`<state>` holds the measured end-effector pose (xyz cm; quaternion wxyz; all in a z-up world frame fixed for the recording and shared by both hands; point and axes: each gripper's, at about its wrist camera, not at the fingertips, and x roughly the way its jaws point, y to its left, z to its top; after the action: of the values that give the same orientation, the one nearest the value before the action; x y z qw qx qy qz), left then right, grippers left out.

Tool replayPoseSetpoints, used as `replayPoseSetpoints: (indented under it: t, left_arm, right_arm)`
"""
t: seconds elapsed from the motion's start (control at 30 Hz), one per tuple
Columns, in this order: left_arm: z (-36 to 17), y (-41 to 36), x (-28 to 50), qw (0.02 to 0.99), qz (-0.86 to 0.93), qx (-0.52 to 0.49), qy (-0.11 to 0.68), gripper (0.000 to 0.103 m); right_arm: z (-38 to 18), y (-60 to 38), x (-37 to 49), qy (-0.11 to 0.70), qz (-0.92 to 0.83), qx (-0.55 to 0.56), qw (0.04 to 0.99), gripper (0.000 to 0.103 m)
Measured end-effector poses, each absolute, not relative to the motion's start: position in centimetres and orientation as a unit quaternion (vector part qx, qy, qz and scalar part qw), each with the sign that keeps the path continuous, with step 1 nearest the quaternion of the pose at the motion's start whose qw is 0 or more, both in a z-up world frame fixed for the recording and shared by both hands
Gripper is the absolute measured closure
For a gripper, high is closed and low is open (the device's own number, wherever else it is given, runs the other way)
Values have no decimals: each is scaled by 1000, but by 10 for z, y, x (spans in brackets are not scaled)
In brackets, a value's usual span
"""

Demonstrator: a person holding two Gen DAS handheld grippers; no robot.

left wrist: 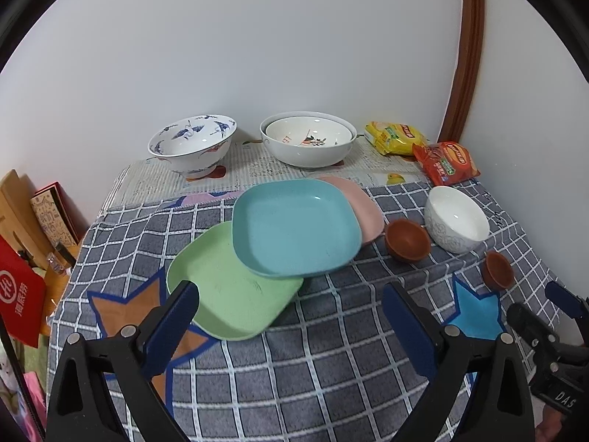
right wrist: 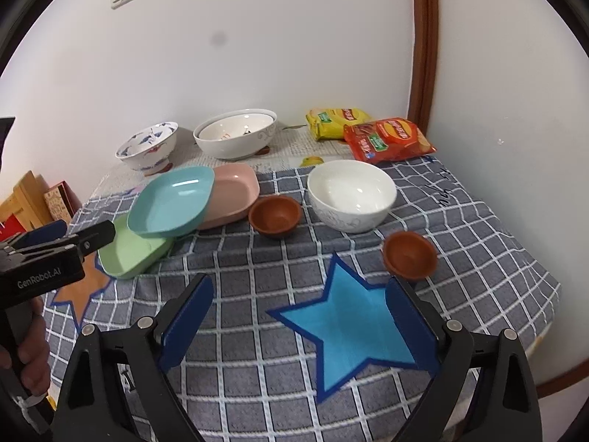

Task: Organize plates and bowls
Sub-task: 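Reach both grippers to the teal plate rim and close on it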

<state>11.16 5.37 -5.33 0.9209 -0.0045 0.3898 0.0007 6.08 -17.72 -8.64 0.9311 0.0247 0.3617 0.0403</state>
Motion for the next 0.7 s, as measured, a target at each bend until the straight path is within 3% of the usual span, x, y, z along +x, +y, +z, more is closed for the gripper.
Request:
replayPoseSetpoints:
  t: [0.43,0.7]
  left_arm:
    - [-73,86,164,910,39,-22,411,3]
    - [-90,101,194,902,47,-31,428,7]
  right_arm:
    - [-84,-130,139,406,126,29,904,24]
    - [-91,-104,179,408,122,5,905,26]
